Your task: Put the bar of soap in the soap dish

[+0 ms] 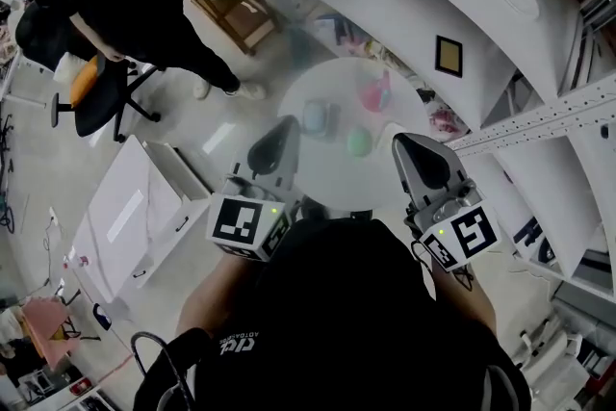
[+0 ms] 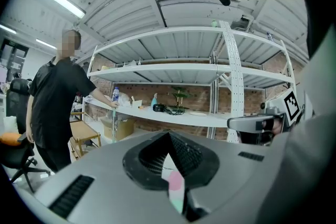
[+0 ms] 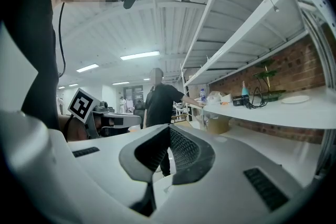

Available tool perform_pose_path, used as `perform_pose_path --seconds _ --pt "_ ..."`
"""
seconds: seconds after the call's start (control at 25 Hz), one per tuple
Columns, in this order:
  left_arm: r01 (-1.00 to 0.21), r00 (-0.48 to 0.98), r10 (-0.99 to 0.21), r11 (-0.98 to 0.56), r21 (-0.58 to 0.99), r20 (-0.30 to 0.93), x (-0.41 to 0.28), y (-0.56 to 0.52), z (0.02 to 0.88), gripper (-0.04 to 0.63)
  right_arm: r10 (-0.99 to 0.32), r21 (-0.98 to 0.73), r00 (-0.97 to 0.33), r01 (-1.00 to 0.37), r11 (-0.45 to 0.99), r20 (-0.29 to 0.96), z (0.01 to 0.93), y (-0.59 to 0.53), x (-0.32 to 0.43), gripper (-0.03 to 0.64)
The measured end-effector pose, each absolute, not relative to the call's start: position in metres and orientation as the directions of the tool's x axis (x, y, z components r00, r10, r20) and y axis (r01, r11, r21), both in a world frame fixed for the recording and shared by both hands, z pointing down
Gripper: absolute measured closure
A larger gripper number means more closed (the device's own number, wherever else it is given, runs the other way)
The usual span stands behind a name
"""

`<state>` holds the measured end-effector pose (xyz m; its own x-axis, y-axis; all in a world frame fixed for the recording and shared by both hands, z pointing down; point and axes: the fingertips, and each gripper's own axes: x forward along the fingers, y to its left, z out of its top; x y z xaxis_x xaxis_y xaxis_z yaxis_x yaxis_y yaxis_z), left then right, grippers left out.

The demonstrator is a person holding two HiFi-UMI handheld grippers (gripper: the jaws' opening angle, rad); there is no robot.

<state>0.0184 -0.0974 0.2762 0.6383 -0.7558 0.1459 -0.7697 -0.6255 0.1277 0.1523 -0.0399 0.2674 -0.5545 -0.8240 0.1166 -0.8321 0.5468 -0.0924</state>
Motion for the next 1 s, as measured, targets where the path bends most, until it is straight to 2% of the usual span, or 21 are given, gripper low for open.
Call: perform_pose_path --seconds 1.0 --pt "-0.779 0.627 -0.766 -0.612 0.139 0.14 0.012 -0.104 0.278 0.595 -0.812 -0.112 -0.563 -0.826 0.552 0.154 0.281 -0.048 0.149 0.603"
